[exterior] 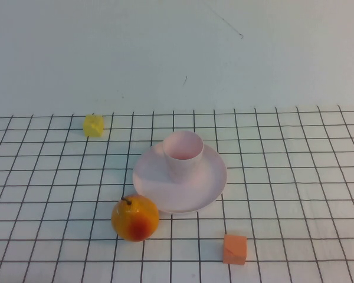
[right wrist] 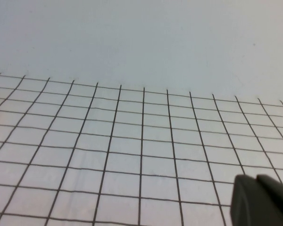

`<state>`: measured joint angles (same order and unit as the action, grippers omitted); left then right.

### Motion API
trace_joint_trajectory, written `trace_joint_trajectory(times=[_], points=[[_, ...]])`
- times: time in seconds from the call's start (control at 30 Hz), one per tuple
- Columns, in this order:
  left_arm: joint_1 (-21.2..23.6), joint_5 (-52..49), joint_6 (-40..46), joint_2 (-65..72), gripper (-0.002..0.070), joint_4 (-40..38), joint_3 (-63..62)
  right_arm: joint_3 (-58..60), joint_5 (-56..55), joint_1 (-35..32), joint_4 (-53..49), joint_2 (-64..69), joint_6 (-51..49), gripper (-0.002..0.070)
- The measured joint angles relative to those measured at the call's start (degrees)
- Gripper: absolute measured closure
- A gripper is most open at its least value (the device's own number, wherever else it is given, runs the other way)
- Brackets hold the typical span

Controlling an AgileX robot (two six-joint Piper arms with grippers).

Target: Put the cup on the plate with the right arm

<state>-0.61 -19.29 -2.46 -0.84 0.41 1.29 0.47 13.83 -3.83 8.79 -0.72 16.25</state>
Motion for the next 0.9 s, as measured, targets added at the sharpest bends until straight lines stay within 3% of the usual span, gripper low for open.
trace_joint_trajectory(times=[0.43,0.9], points=[[0.0,0.0,0.0,0.0,0.0678,0.0,0.0,1.1,-1.65,-0.35,-1.08,0.0,-0.09,0.0678],[0.0,0.0,0.0,0.0,0.0678,0.0,0.0,1.1,7.79,-0.35,-3.71,0.0,-6.4,0.0678]])
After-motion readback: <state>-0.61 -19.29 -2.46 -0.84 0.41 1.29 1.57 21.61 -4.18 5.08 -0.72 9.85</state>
